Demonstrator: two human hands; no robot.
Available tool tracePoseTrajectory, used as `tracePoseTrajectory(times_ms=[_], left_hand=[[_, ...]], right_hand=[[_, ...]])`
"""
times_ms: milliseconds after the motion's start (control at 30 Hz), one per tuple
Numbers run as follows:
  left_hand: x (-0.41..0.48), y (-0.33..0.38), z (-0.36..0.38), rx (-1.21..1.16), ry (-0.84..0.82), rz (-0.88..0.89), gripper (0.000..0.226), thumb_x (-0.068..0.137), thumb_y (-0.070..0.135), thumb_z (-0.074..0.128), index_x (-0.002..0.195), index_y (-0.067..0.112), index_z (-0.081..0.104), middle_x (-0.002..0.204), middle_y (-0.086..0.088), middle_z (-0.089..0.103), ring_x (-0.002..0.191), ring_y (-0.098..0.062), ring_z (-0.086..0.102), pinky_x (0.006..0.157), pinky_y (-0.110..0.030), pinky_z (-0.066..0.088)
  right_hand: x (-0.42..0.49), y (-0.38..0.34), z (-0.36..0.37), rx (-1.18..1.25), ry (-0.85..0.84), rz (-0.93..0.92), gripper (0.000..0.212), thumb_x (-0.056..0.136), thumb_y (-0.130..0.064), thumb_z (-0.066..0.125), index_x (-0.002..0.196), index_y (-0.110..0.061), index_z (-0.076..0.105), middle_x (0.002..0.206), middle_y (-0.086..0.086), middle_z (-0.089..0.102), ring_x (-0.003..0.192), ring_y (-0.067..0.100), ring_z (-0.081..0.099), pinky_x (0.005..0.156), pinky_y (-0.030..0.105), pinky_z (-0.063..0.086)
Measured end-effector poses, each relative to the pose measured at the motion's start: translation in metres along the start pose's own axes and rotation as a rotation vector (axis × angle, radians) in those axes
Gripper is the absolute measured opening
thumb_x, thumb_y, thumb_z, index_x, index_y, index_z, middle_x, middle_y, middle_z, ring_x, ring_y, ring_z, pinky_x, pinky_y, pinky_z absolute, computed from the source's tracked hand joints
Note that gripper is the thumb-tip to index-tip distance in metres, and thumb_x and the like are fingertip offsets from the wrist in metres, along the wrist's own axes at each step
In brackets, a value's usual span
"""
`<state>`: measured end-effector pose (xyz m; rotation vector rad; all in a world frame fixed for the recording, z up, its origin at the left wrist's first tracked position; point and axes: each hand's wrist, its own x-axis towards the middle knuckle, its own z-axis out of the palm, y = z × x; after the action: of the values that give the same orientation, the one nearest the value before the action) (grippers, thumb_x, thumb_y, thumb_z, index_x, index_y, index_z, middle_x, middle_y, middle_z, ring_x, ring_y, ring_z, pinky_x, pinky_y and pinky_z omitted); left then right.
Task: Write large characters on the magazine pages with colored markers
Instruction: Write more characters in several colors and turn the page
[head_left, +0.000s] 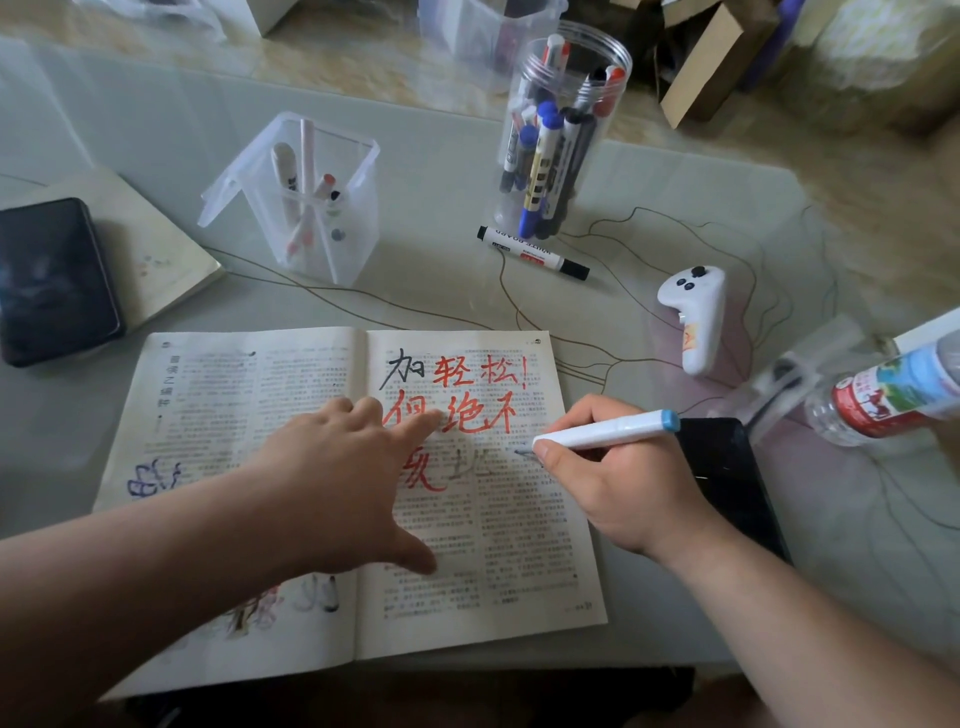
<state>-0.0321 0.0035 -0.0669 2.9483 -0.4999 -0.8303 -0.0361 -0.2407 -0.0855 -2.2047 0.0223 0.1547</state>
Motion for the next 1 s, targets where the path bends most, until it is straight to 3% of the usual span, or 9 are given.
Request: tracePoseTrajectory(times_ms=[333, 533, 700, 833, 1000], left_hand=[[-0.0003, 0.0002, 0.0001, -0.002, 0.002, 0.0, 0.128, 0.054, 0.095, 0.059, 0.151, 0.048, -0.009, 0.136, 0.006, 0.045, 0.126, -0.019, 0.044, 0.101, -0.035, 0.046], [-0.0001, 0.0007, 0.0002, -0.004, -0.001, 0.001, 0.128, 0.054, 0.095, 0.059, 0.151, 0.049, -0.01, 0.136, 0.006, 0.045, 0.125, -0.019, 0.044, 0.1, -0.034, 0.045], [0.0004, 0.001, -0.0004, 0.0, 0.0, 0.002, 0.128, 0.054, 0.095, 0.059, 0.152, 0.048, -0.01, 0.135, 0.006, 0.045, 0.125, -0.018, 0.044, 0.099, -0.034, 0.046], [0.0001, 0.0001, 0.0011, -0.005, 0.002, -0.001, 0.128, 0.054, 0.095, 0.059, 0.152, 0.049, -0.009, 0.135, 0.006, 0.045, 0.125, -0.019, 0.044, 0.099, -0.034, 0.045], [-0.0004, 0.0006, 0.0001, 0.001, -0.002, -0.001, 0.128, 0.054, 0.096, 0.058, 0.152, 0.049, -0.009, 0.135, 0.006, 0.045, 0.125, -0.018, 0.044, 0.099, -0.033, 0.045]], right_hand=[[-0.0026, 0.0024, 0.0023, -0.01, 0.088, -0.003, 0.02, 0.085, -0.019, 0.077, 0.073, -0.016, 0.062, 0.065, -0.004, 0.065, 0.056, 0.007, 0.057, 0.055, 0.025, 0.046], [-0.0067, -0.0029, 0.0025, 0.013, -0.088, 0.04, 0.019, 0.079, -0.021, 0.079, 0.069, -0.018, 0.064, 0.061, -0.006, 0.065, 0.057, 0.006, 0.057, 0.056, 0.028, 0.047], [-0.0041, -0.0007, -0.0017, 0.051, -0.025, 0.032, 0.02, 0.082, -0.014, 0.08, 0.07, -0.015, 0.064, 0.062, -0.006, 0.065, 0.056, 0.004, 0.056, 0.056, 0.019, 0.043], [-0.0043, -0.0008, -0.0021, 0.007, -0.035, 0.029, 0.022, 0.082, -0.015, 0.08, 0.068, -0.017, 0.062, 0.06, -0.007, 0.064, 0.056, 0.005, 0.056, 0.055, 0.02, 0.042], [-0.0024, -0.0022, -0.004, 0.037, -0.104, 0.064, 0.02, 0.081, -0.013, 0.079, 0.07, -0.013, 0.063, 0.063, 0.004, 0.065, 0.056, 0.008, 0.056, 0.054, 0.026, 0.045]])
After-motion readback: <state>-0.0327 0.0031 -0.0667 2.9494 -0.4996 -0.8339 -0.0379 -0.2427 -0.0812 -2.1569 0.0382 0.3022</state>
